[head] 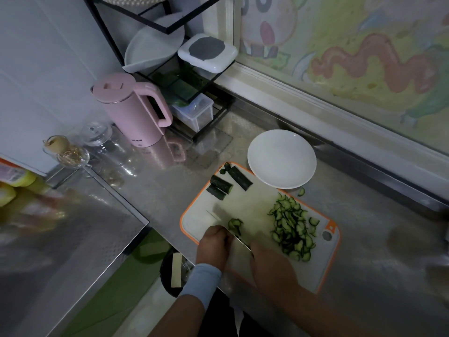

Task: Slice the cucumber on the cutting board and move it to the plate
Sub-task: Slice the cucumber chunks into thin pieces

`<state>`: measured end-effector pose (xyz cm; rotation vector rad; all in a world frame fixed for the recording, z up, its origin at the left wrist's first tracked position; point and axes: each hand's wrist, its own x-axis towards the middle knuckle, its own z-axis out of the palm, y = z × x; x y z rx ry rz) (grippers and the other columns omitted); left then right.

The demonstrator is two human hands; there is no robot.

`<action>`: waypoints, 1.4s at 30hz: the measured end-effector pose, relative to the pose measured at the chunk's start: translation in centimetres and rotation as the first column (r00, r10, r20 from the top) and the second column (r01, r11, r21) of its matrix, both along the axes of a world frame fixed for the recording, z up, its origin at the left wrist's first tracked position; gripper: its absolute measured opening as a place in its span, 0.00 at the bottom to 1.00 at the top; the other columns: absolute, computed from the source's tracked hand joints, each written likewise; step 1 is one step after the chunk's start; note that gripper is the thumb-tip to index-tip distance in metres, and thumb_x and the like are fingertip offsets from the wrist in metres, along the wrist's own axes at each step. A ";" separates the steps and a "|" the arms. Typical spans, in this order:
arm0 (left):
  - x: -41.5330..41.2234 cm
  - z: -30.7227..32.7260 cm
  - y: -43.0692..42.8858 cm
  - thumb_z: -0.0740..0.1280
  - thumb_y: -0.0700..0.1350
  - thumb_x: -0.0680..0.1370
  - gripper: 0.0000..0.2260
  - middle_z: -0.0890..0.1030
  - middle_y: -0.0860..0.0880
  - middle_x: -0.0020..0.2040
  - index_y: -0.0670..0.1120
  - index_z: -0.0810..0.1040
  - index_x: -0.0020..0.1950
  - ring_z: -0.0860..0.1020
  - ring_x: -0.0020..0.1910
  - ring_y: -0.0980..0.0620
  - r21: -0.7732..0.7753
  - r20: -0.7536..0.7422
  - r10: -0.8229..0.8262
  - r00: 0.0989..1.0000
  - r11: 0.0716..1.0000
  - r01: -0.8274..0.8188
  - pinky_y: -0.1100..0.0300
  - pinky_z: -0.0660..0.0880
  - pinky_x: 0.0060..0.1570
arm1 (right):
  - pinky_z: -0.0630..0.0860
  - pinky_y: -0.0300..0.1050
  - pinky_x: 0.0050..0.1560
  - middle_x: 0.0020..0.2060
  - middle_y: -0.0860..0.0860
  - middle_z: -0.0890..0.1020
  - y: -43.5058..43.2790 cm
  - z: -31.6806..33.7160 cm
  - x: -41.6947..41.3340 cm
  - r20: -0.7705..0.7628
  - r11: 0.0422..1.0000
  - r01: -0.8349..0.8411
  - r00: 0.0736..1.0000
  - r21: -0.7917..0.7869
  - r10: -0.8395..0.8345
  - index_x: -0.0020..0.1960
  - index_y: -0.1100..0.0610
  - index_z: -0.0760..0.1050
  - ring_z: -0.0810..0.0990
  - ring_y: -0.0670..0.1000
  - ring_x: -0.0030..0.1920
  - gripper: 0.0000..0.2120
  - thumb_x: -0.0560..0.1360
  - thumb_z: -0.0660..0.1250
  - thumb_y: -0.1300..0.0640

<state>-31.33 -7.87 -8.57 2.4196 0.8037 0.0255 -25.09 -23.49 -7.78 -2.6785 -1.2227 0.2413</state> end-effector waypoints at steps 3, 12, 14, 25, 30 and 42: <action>-0.2 -0.2 -0.2 0.70 0.42 0.73 0.03 0.80 0.46 0.41 0.43 0.82 0.41 0.78 0.41 0.46 0.023 0.004 0.019 1.000 1.000 -0.019 0.59 0.74 0.42 | 0.74 0.37 0.28 0.30 0.49 0.81 0.4 -0.3 0.5 -0.012 0.998 -0.043 0.999 -0.037 0.042 0.51 0.54 0.82 0.79 0.46 0.28 0.14 0.69 0.67 0.51; -0.4 0.8 0.3 0.65 0.43 0.76 0.07 0.80 0.48 0.47 0.46 0.83 0.47 0.76 0.48 0.48 0.005 -0.013 -0.034 0.999 0.999 0.034 0.63 0.69 0.47 | 0.76 0.44 0.42 0.41 0.55 0.83 4.7 1.5 0.3 -0.148 0.996 0.028 0.988 -0.086 -0.041 0.68 0.56 0.71 0.83 0.54 0.42 0.20 0.77 0.63 0.53; -0.3 1.1 0.3 0.64 0.43 0.77 0.07 0.79 0.47 0.49 0.45 0.83 0.48 0.76 0.49 0.48 -0.010 -0.018 -0.024 1.000 1.000 0.023 0.64 0.68 0.49 | 0.74 0.40 0.30 0.29 0.52 0.80 4.1 1.8 0.1 -0.115 0.997 -0.012 0.993 -0.072 0.004 0.57 0.55 0.79 0.81 0.49 0.30 0.22 0.65 0.77 0.52; -0.5 1.1 0.6 0.62 0.46 0.79 0.10 0.78 0.48 0.52 0.43 0.81 0.51 0.74 0.52 0.50 -0.009 -0.020 -0.048 0.999 0.999 0.047 0.67 0.66 0.51 | 0.75 0.49 0.48 0.51 0.54 0.81 -0.5 2.2 -1.0 -0.207 0.993 0.034 0.977 -0.111 -0.057 0.65 0.52 0.67 0.80 0.56 0.50 0.16 0.82 0.48 0.51; -0.6 0.9 0.7 0.64 0.45 0.78 0.08 0.78 0.48 0.46 0.44 0.81 0.44 0.75 0.48 0.50 -0.028 0.007 -0.061 0.998 0.998 0.061 0.67 0.65 0.46 | 0.74 0.50 0.50 0.52 0.55 0.81 1.0 1.9 -0.5 -0.205 0.979 -0.007 0.978 -0.204 -0.036 0.70 0.54 0.63 0.80 0.57 0.53 0.18 0.83 0.48 0.53; -0.7 0.2 0.3 0.67 0.43 0.75 0.05 0.78 0.49 0.44 0.44 0.81 0.40 0.76 0.43 0.50 0.002 0.051 -0.017 0.999 1.000 0.017 0.65 0.68 0.42 | 0.72 0.46 0.48 0.49 0.54 0.82 4.2 2.8 -0.3 -0.232 0.987 0.026 0.971 -0.158 -0.063 0.67 0.53 0.64 0.80 0.56 0.51 0.16 0.82 0.49 0.51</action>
